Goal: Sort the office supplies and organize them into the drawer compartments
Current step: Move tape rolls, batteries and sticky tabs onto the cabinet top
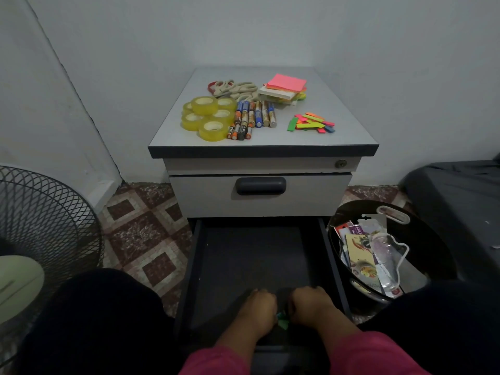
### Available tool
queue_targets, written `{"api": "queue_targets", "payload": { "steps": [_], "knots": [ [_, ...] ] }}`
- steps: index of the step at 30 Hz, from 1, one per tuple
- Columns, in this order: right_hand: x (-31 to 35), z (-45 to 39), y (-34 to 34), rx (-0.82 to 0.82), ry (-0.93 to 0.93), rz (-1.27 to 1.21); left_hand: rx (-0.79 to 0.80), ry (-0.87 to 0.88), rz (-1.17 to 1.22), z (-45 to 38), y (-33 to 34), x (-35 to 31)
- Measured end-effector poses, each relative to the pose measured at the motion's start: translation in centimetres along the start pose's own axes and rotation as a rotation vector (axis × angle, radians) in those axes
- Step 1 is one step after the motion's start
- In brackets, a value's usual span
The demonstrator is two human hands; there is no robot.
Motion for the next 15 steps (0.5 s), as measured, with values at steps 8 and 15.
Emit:
{"api": "queue_targets", "payload": {
  "steps": [8, 15],
  "knots": [
    [0.02, 0.16, -0.21, -0.016, 0.023, -0.094, 0.027, -0.094, 0.121, -0.10, -0.07, 0.77],
    [0.07, 0.24, -0.21, 0.002, 0.025, -0.130, 0.054, -0.117, 0.101, -0.01, -0.01, 0.72]
  ]
}}
Point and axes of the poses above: each hand's wrist, its own z-axis away from the middle knuckle, its own y-axis out of the palm, x = y × z, the point moved 2 cm from there along -z, towards the middle knuckle, and after that the axes turned 7 degrees about -y, right-handed, at the moved point
